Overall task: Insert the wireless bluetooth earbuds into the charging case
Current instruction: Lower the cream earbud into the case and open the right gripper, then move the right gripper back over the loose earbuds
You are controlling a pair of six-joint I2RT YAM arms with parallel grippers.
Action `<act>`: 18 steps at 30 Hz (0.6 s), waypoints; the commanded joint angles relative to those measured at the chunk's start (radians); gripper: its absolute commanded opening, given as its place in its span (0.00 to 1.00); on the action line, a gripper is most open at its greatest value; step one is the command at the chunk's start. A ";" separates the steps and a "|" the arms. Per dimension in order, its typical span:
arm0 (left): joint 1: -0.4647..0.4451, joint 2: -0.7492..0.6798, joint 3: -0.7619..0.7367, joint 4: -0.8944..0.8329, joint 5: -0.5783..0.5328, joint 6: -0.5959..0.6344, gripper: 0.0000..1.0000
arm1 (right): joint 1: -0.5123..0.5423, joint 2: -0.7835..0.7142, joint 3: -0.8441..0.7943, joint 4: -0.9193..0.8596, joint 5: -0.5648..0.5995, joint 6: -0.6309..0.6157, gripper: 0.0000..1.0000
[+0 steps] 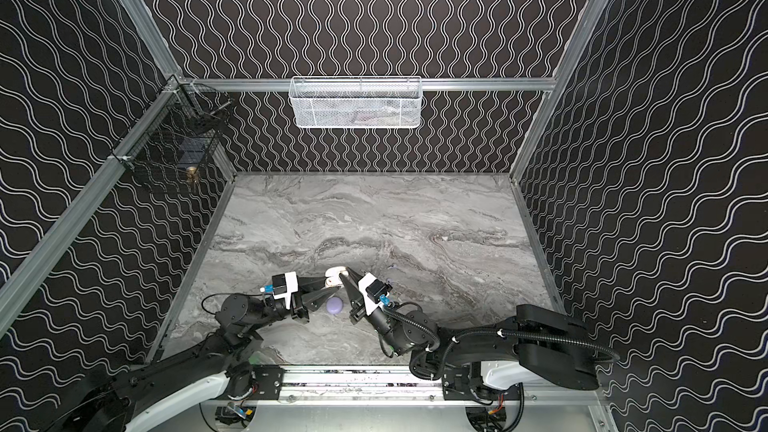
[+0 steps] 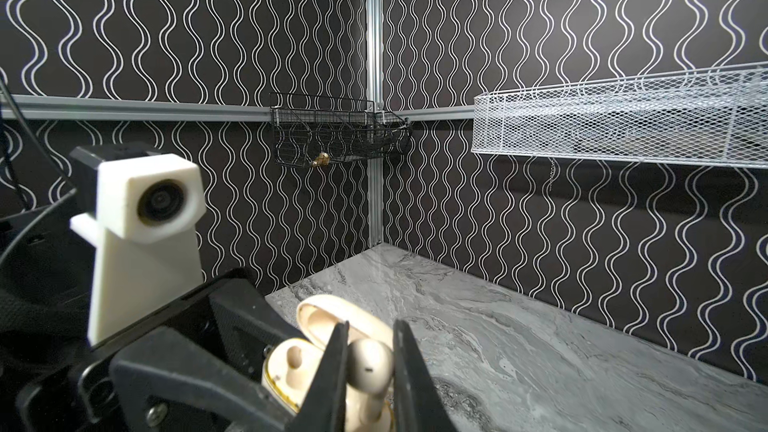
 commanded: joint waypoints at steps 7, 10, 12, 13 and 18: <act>0.000 -0.011 0.001 0.080 -0.027 -0.004 0.00 | 0.045 0.039 -0.024 0.052 0.042 0.030 0.03; 0.001 -0.009 -0.009 0.102 -0.022 -0.001 0.00 | 0.050 0.050 -0.026 0.076 0.063 0.066 0.07; 0.001 -0.009 -0.013 0.110 -0.020 0.004 0.00 | 0.054 0.055 -0.021 0.069 0.056 0.083 0.12; 0.001 -0.009 -0.013 0.112 -0.020 0.004 0.00 | 0.056 0.059 -0.018 0.067 0.055 0.083 0.13; 0.000 -0.015 -0.016 0.108 -0.023 0.009 0.00 | 0.067 0.057 -0.012 0.070 0.081 0.082 0.29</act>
